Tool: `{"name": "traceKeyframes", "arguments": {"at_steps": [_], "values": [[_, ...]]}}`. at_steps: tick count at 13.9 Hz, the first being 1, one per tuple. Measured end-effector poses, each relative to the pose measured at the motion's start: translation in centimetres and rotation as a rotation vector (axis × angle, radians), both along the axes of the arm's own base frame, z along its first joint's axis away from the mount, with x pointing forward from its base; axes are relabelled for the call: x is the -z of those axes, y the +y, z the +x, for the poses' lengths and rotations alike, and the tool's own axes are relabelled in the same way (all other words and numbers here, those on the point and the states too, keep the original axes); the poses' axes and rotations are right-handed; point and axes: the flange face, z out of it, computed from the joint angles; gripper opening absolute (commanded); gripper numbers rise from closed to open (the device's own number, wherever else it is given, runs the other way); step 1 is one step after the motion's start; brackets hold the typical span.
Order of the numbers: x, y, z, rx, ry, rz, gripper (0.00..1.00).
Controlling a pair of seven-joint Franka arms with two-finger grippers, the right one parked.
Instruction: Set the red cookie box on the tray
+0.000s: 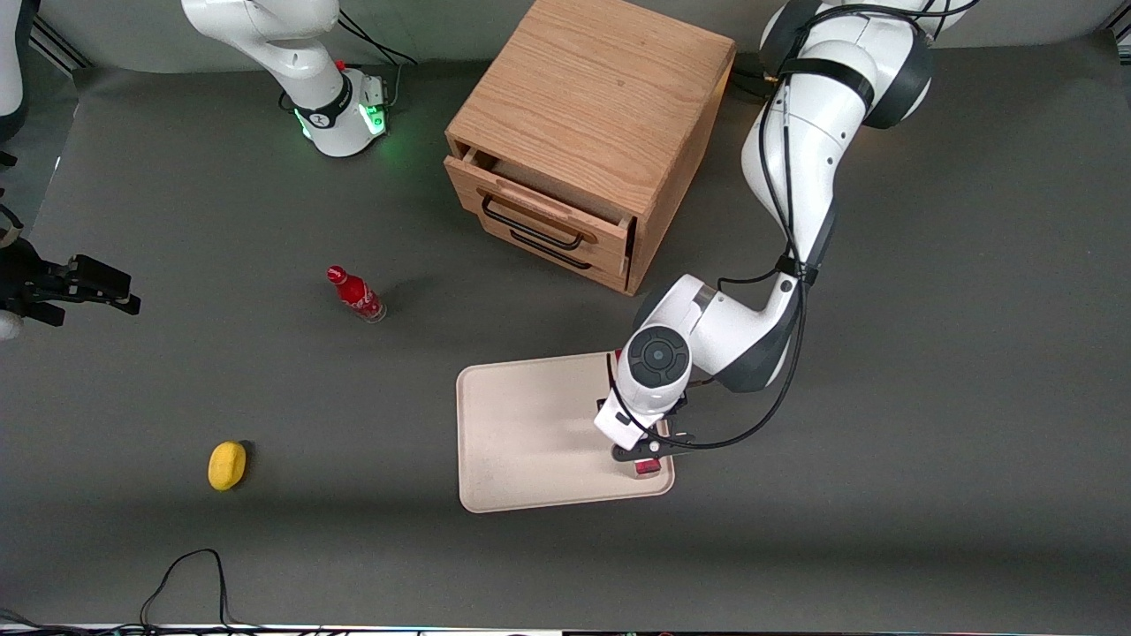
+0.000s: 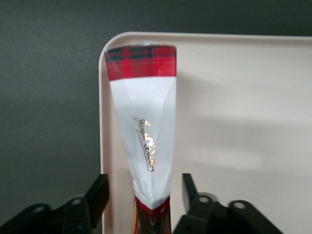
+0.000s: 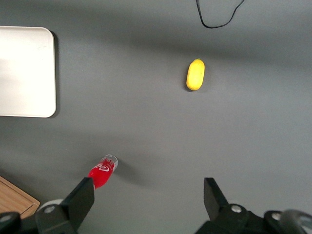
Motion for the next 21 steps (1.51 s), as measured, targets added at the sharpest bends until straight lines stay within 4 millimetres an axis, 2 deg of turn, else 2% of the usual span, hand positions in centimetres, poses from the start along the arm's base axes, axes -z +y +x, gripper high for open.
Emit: {"name": "traceKeyframes", "arguments": {"at_steps": [2,4,5,7,9,11,13,15,16,18,21], "values": [[-1.8,0.8,0.4,-0.009,0.007,0.016,1.0],[-5.5,3.7,1.6,-0.009,0.025,0.041,1.0],[-8.1,6.1,2.3,0.011,0.039,0.052,1.0],[-13.9,12.1,3.3,0.057,0.083,0.064,1.0],[-19.0,17.9,3.0,0.063,0.1,0.058,1.0],[-23.1,23.4,0.9,0.059,0.098,0.054,1.0],[-26.3,28.9,-2.6,0.098,0.116,0.057,1.0],[-28.5,33.9,-6.1,0.151,0.174,0.056,1.0],[-29.5,36.1,-7.1,0.149,0.179,0.054,1.0],[-31.4,39.7,-8.5,0.107,0.164,0.051,1.0],[-33.4,43.8,-10.9,0.071,0.142,0.049,1.0]]}}
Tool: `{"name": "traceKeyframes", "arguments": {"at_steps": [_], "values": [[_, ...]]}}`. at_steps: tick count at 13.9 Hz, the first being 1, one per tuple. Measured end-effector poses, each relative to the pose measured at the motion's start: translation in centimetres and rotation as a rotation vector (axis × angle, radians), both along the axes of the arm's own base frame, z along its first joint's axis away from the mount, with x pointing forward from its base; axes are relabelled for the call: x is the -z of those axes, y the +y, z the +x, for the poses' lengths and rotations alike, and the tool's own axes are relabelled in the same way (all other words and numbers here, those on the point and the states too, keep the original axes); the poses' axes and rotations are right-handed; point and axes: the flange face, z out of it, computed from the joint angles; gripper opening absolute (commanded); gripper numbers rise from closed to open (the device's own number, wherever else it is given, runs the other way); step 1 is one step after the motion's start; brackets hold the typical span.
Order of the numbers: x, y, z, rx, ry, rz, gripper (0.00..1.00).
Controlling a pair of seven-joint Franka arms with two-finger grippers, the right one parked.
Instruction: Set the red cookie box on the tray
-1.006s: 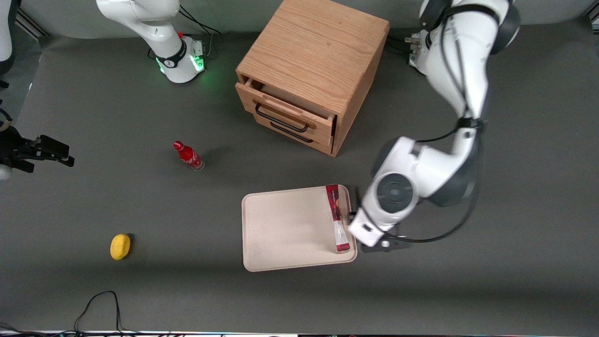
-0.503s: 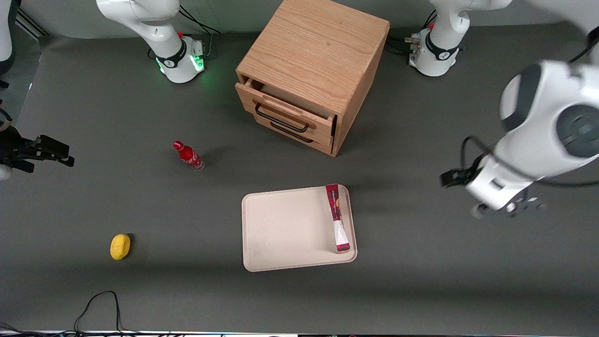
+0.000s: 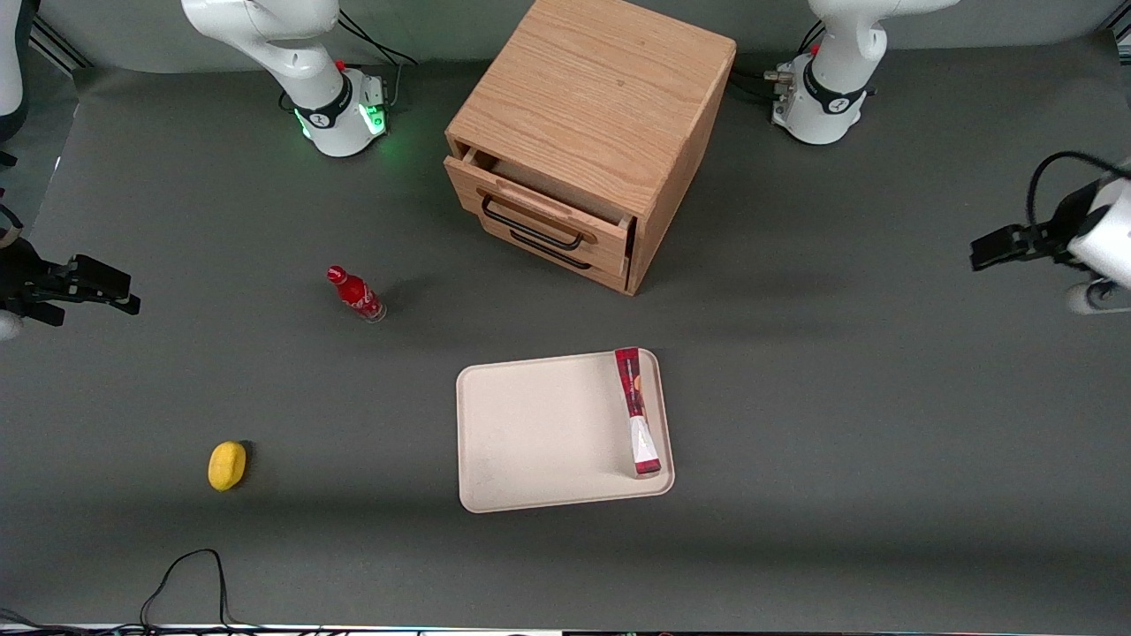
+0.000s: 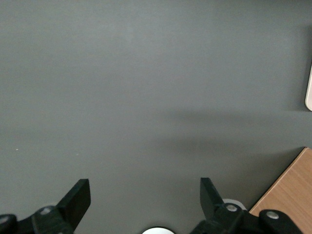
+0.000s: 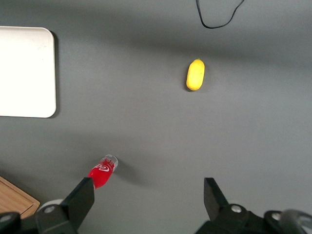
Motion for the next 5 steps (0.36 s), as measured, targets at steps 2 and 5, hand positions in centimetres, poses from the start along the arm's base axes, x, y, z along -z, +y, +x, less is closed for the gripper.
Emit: {"name": "traceKeyframes", "arguments": {"at_steps": [2,5], "values": [[-0.64,1.46,-1.27,-0.003,-0.007,-0.008,1.0],[-0.76,1.59,-1.61,-0.069,-0.011,-0.007,1.0]]}}
